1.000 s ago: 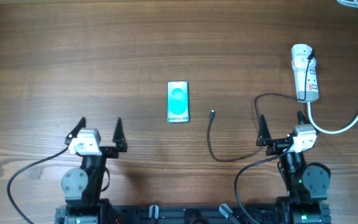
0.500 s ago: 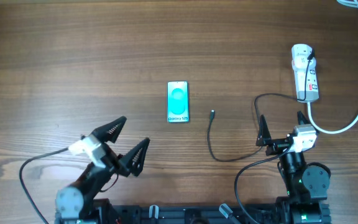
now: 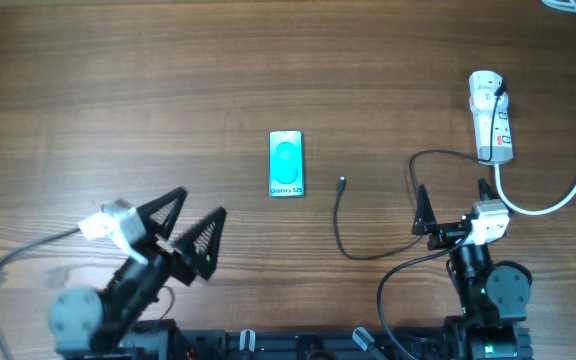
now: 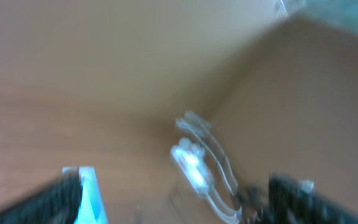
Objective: Plug charger to phone and switch on socket
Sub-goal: 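Move the left gripper over the Galaxy S25 phone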
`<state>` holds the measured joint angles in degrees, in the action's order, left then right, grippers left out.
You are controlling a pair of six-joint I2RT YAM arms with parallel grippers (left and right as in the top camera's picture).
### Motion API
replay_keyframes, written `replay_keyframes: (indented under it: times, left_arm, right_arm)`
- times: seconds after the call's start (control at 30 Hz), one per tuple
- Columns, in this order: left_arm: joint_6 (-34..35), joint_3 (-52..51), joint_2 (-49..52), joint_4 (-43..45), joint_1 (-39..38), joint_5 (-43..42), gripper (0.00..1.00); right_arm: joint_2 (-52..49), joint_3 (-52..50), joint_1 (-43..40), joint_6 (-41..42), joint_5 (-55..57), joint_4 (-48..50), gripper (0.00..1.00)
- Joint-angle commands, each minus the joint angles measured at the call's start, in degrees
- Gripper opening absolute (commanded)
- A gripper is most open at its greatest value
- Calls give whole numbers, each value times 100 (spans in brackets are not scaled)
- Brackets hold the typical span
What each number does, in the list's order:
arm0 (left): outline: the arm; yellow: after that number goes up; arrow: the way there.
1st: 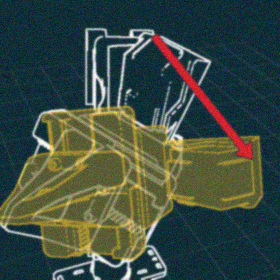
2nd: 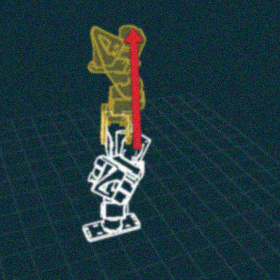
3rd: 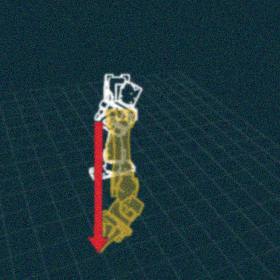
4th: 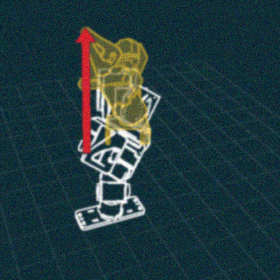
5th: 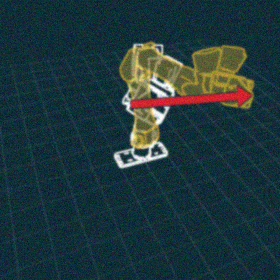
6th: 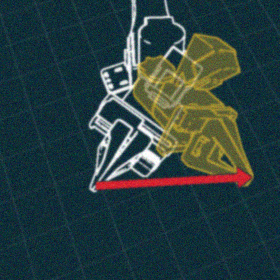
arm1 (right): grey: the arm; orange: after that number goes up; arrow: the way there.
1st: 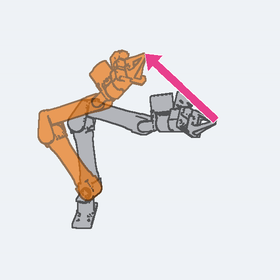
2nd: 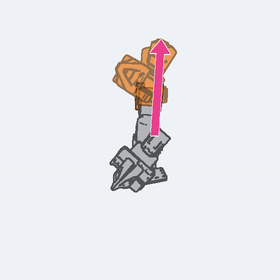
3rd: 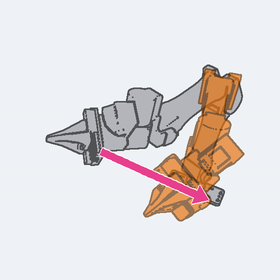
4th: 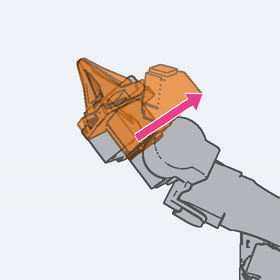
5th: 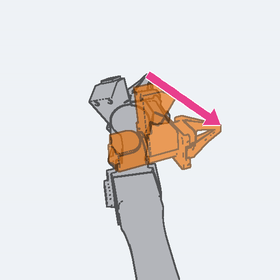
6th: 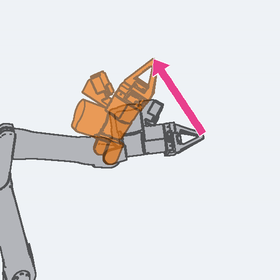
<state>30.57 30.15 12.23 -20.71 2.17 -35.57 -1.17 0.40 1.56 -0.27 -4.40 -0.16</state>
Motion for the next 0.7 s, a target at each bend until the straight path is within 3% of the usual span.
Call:
replay_keyframes:
  times: [0.0, 0.1, 0.33, 0.47, 0.67]
  left_arm:
    - [-1088, 1825, 1425, -1899, 35, 822, 100]
    - [-1084, 2959, 2538, -2999, 24, 413, 100]
    - [-981, 3383, 3840, -2990, -111, -1757, 100]
    - [-883, 3383, 4218, -3268, -874, -949, 99]
    - [101, 3554, 4865, -3362, -2352, 883, 100]
  right_arm:
    - [-13, -9, -24, 31, 79, 17, 100]
    - [-13, -9, -24, 33, 76, 17, 100]
    - [-13, -9, -24, 33, 76, 17, 100]
    - [-13, -9, -24, 33, 76, 17, 100]
    - [-13, -9, -24, 33, 79, 17, 100]
